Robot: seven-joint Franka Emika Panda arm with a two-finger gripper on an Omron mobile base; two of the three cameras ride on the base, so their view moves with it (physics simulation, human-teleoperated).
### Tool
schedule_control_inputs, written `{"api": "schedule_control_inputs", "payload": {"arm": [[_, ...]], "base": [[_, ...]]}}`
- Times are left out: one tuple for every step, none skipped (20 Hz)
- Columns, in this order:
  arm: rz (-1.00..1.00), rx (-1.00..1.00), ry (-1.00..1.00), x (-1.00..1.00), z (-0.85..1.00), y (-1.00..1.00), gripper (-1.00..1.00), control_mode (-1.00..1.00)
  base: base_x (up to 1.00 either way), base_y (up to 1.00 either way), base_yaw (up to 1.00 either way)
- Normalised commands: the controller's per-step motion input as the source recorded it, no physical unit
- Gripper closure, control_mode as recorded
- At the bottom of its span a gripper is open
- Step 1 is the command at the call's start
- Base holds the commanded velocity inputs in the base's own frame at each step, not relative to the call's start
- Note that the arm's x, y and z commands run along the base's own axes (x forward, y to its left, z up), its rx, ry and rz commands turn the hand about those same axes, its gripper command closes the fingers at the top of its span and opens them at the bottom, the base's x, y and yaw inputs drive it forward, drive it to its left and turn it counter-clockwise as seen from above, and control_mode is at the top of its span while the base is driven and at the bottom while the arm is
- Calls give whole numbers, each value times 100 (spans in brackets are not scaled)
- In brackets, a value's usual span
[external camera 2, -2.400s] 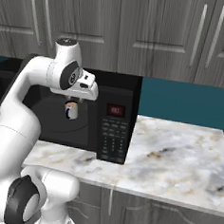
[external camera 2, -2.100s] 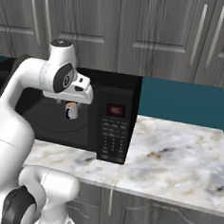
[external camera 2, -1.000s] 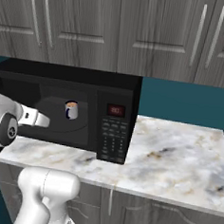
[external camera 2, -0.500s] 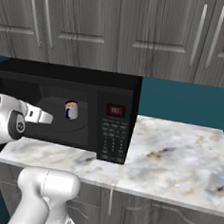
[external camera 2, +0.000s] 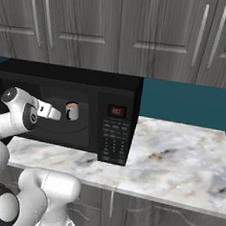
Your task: Pick the cup of tea, navigate to the dining table, and place it on the saucer.
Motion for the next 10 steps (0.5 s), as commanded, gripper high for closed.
{"api": "schedule_control_inputs", "payload": {"arm": [[0,0,10,69,-16,0,-100,-100],[0,0,11,68,-22,0,-100,-100],[0,0,11,62,-21,0,-100,-100],[0,0,9,56,-21,0,-100,-100],[0,0,7,52,-21,0,-100,-100],[0,0,4,53,-21,0,-100,-100],[0,0,3,36,-21,0,-100,-100],[0,0,2,34,-31,0,-100,-100],[0,0,4,29,-39,0,-100,-100],[0,0,3,31,-42,0,-100,-100]], "base": [[0,0,0],[0,0,0],[0,0,0],[0,0,0],[0,0,0],[0,0,0],[0,0,0],[0,0,0],[0,0,0],[0,0,0]]}}
